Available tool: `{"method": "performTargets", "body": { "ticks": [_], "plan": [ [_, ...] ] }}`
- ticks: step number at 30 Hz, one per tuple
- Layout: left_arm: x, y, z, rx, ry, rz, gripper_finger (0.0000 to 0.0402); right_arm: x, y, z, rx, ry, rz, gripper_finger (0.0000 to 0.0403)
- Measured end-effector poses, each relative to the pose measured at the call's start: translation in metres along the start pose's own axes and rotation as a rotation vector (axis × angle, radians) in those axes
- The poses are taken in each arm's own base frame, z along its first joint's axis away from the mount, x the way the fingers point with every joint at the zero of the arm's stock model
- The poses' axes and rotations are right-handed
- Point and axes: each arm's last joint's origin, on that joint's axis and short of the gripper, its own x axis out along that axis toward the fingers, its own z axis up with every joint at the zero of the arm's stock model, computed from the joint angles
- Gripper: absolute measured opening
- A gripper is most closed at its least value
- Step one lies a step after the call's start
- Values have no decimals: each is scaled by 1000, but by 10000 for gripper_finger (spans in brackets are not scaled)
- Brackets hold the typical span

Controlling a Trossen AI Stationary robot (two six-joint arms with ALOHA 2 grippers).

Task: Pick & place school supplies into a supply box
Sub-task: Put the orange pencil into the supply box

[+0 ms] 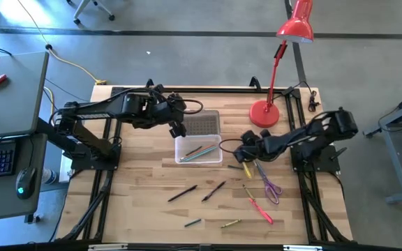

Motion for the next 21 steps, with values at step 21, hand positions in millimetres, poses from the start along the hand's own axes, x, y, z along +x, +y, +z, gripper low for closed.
{"method": "performTargets", "body": {
  "ticks": [21],
  "plan": [
    [0, 1, -3, 22, 28, 5, 95, 27, 4, -5, -15, 15, -57, 16]
  ]
}}
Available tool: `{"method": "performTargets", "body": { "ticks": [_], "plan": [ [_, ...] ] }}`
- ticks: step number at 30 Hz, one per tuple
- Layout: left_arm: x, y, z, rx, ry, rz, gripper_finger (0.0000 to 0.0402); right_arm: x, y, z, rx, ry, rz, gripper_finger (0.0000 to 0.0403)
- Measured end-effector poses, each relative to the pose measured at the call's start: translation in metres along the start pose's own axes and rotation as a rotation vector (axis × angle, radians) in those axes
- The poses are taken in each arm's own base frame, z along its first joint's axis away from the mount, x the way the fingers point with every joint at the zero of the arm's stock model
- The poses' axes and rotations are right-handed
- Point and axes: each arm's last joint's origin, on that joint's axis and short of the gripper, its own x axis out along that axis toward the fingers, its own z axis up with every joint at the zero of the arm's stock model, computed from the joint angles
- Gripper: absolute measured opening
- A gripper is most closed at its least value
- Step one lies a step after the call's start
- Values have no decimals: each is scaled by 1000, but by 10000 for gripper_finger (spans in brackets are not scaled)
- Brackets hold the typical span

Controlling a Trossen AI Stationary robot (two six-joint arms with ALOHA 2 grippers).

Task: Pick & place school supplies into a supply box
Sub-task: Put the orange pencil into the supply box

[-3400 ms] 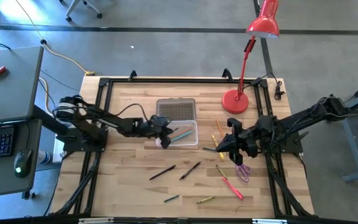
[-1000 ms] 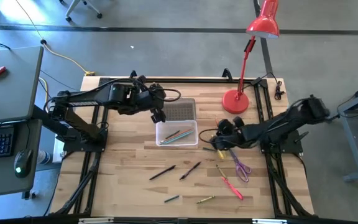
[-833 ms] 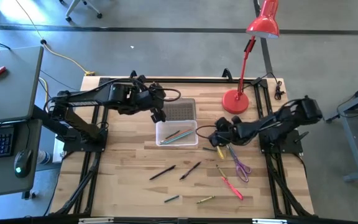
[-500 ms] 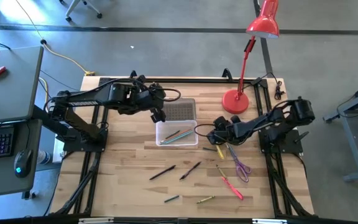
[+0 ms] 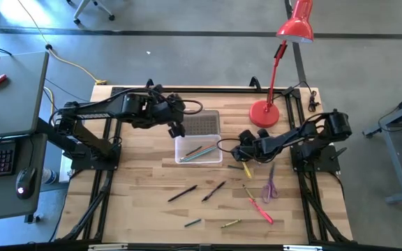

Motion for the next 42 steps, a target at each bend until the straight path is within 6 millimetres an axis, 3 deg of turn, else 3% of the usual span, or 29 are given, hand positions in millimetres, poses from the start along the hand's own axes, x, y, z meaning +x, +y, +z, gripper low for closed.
{"method": "performTargets", "body": {
  "ticks": [6, 12, 17, 20, 23, 26, 31, 38, 42],
  "plan": [
    [-1, 3, -13, -3, 111, 28, 95, -25, -3, 9, 2, -17, 118, 6],
    [-6, 10, -28, -49, 236, 80, 95, -76, -8, 27, 42, -173, 323, 3],
    [-13, 11, -31, -100, 231, 79, 95, -120, 6, 41, -47, -458, 560, 3],
    [-18, 9, -32, -91, 200, 83, 95, -134, 22, 49, -180, -627, 722, 3],
    [-16, 8, -30, -91, 181, 113, 95, -131, 38, 51, -242, -731, 806, 3],
    [-17, 9, -30, -100, 177, 116, 95, -115, 55, 54, -286, -778, 763, 2],
    [-16, 8, -26, -152, 134, 119, 95, -99, 92, 86, -363, -784, 688, 1],
    [-21, 12, -28, -166, 126, 113, 95, -64, 132, 132, -468, -606, 637, 1],
    [-27, 19, -33, -183, 138, 121, 95, -33, 141, 135, -485, -490, 580, 1]
  ]
}}
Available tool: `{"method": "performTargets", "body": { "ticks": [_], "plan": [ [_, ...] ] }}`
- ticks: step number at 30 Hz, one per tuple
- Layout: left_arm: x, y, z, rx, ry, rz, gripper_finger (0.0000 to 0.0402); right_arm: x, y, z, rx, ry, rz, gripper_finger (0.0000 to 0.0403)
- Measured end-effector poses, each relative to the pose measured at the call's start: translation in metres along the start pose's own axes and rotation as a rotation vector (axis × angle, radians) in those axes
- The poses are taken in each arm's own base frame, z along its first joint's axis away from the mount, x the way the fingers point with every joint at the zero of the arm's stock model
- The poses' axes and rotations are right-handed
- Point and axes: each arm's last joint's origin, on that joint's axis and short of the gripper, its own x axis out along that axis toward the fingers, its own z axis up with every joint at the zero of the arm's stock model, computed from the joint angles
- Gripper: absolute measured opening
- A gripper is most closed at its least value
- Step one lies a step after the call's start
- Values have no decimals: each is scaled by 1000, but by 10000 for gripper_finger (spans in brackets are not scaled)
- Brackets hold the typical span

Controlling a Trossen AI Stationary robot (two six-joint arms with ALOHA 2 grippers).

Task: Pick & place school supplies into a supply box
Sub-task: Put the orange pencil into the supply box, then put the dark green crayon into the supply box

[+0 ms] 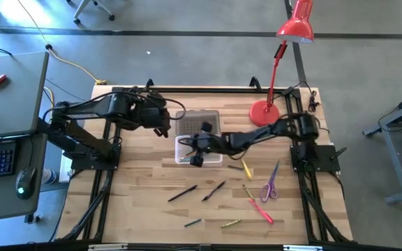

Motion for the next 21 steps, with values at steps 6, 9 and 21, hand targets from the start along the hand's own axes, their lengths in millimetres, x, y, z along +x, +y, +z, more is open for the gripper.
{"method": "performTargets", "body": {
  "ticks": [6, 9, 21],
  "plan": [
    [-12, 6, -8, -15, -23, -9, 95, 15, -3, -12, 46, 41, -44, 18],
    [-17, 0, -11, 10, -36, -25, 95, 10, -4, -6, 40, 34, -46, 33],
    [-26, -7, -17, 47, -57, -66, 95, -23, 17, -1, -56, 155, 56, 108]
  ]
}}
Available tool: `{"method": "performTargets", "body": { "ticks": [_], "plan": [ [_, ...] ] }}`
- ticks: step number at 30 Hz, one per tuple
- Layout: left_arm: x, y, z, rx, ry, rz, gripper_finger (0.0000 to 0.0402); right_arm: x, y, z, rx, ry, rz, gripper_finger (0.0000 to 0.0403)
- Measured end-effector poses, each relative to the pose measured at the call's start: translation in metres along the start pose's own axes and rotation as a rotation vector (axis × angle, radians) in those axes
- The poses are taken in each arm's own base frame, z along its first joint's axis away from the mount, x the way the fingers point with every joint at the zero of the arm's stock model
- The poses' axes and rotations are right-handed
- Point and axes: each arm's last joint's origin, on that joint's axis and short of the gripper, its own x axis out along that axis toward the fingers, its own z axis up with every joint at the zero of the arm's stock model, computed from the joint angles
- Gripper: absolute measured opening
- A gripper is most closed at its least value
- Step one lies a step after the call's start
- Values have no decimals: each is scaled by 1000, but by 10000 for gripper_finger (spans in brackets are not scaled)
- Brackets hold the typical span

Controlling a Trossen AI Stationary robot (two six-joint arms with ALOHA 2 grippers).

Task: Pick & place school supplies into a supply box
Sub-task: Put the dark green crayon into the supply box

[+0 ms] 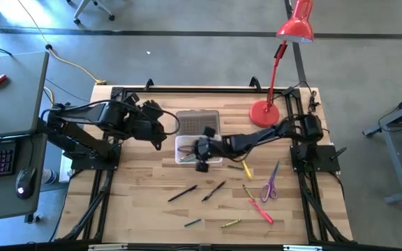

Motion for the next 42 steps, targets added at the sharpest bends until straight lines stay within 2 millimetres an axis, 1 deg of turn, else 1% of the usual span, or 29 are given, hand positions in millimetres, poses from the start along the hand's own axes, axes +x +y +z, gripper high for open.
{"method": "performTargets", "body": {
  "ticks": [4, 7, 10, 11, 14, 17, 20, 23, 25, 33, 37, 39, 42],
  "plan": [
    [0, 1, 0, 0, -4, 11, 95, -29, 22, -7, -85, 120, 50, 114],
    [0, 1, 1, -2, -9, 15, 95, -56, 36, -10, -76, 180, 4, 113],
    [1, -1, 1, 0, 1, 7, 95, -80, 46, -20, -63, 262, -57, 113],
    [2, -2, 1, 1, 8, 0, 95, -85, 50, -24, -65, 287, -63, 113],
    [2, -2, 1, -1, 11, -5, 95, -94, 57, -42, -87, 359, -69, 113],
    [2, -2, 1, -17, 11, -4, 95, -95, 63, -63, -99, 439, -24, 113],
    [2, -2, 1, -18, 6, 1, 95, -92, 62, -87, -114, 532, 50, 113],
    [2, -2, 1, -19, 5, 1, 95, -88, 56, -105, -122, 575, 39, 113],
    [2, -2, 1, -19, 5, 1, 95, -85, 52, -112, -125, 580, 14, 113],
    [2, -2, 1, -19, 5, 1, 95, -76, 35, -114, -78, 596, -22, 113],
    [2, -2, 1, -20, 5, 1, 95, -70, 27, -110, -18, 619, 79, 108],
    [2, -2, 1, -19, 5, 1, 95, -68, 26, -110, -16, 631, 127, 95],
    [2, -2, 1, -19, 6, 1, 95, -66, 25, -110, -20, 631, 127, 60]
  ]
}}
